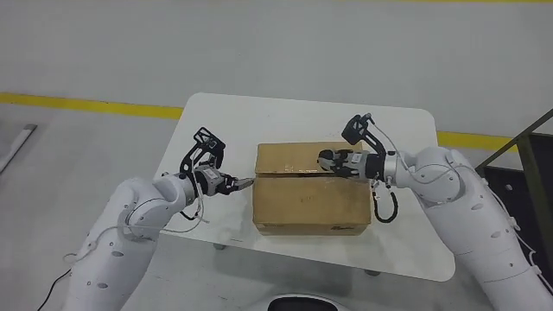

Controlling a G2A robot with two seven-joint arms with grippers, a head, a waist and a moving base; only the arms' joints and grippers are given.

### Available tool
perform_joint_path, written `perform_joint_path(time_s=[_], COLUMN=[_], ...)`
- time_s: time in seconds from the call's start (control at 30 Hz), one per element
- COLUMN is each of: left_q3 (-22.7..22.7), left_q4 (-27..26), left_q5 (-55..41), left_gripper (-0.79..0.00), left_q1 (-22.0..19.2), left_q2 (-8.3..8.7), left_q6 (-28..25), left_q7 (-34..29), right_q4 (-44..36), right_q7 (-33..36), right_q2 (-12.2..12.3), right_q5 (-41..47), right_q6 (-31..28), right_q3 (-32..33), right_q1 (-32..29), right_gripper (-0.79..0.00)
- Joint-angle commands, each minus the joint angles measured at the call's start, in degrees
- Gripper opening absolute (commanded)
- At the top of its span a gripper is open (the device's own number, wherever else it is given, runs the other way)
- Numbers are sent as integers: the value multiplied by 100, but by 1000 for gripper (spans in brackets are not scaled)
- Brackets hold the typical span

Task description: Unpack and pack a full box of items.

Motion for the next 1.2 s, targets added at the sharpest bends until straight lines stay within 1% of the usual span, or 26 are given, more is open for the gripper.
perform_joint_path(time_s=[0.0,0.07,0.13,0.27,0.33,0.47,0.57,0.67,0.87,1.07,1.17], left_q3=[23,60,169,508,680,931,1036,1087,1015,633,512], left_q4=[-148,-205,-155,34,163,448,616,779,888,789,861], left_q5=[184,241,517,786,921,1037,1102,1161,1112,1153,1226], left_gripper=[0,0,0,0,0,0,0,0,0,0,0], left_q1=[46,43,16,-103,-222,-436,-556,-633,-638,-395,-277], left_q2=[16,28,32,-10,-35,-88,-112,-125,-115,-23,17], left_q6=[-131,-182,-148,-48,-24,84,125,180,230,269,230], left_q7=[-103,-213,-280,-127,-69,62,124,139,191,104,35], right_q4=[0,36,76,206,315,584,801,1059,1292,1439,1497], right_q7=[-96,-338,-625,-1039,-1296,-1614,-1661,-1783,-1815,-1698,-1684], right_q2=[-12,-26,-52,-109,-148,-223,-286,-358,-438,-492,-520], right_q5=[-85,-338,-570,-1158,-1227,-1448,-1640,-1594,-1638,-1604,-1581], right_q6=[-97,-273,-440,-537,-638,-705,-581,-544,-577,-485,-482], right_q3=[-70,-118,-216,-448,-562,-779,-965,-1115,-1256,-1341,-1383], right_q1=[-8,4,-21,-17,-17,44,146,240,434,537,567], right_gripper=[-785,-785,-785,-785,-785,-785,-785,-785,-785,-785,-785])
